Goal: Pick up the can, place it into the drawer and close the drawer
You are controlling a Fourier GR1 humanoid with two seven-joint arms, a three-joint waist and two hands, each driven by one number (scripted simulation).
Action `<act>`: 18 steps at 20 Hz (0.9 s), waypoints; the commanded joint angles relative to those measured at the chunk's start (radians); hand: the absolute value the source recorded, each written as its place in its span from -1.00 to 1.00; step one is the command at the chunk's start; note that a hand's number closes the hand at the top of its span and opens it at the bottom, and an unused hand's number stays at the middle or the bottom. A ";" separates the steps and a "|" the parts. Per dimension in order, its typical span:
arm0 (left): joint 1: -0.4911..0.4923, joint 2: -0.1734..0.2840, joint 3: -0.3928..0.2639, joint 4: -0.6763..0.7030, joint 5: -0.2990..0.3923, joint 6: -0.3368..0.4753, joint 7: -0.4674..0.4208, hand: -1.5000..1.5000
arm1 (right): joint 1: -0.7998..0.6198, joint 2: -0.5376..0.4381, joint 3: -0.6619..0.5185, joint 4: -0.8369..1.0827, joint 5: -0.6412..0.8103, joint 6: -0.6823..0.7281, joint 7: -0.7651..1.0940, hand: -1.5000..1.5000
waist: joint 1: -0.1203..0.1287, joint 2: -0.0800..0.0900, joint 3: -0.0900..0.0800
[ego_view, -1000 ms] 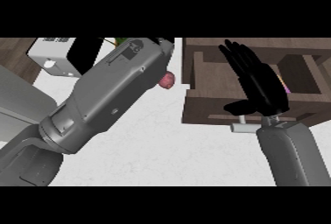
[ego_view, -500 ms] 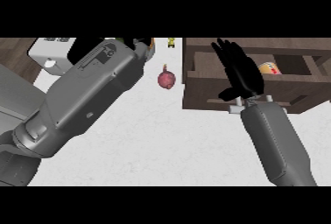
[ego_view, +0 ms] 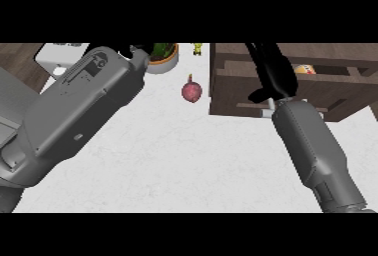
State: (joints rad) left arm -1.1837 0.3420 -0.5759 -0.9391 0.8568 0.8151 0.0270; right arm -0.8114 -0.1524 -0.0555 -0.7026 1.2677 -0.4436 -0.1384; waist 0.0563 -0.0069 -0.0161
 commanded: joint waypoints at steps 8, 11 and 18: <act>0.023 0.055 -0.014 -0.135 -0.043 0.048 0.090 -1.00 | -0.166 -0.011 -0.086 0.314 0.029 -0.206 0.024 -1.00 | 0.036 0.029 0.019; 0.054 0.111 0.022 -0.156 -0.033 -0.013 0.087 -1.00 | -0.224 -0.054 -0.113 0.364 0.017 -0.217 0.004 -1.00 | 0.040 0.034 0.018; 0.093 0.100 0.008 -0.205 -0.063 0.024 0.097 -1.00 | -0.312 -0.087 -0.127 0.443 0.032 -0.246 0.018 -1.00 | 0.041 0.038 0.018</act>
State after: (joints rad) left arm -1.1219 0.4373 -0.5685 -1.1197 0.8048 0.8357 0.1246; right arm -1.0709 -0.2083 -0.1694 -0.2982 1.2942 -0.6586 -0.1207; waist 0.0924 0.0272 0.0016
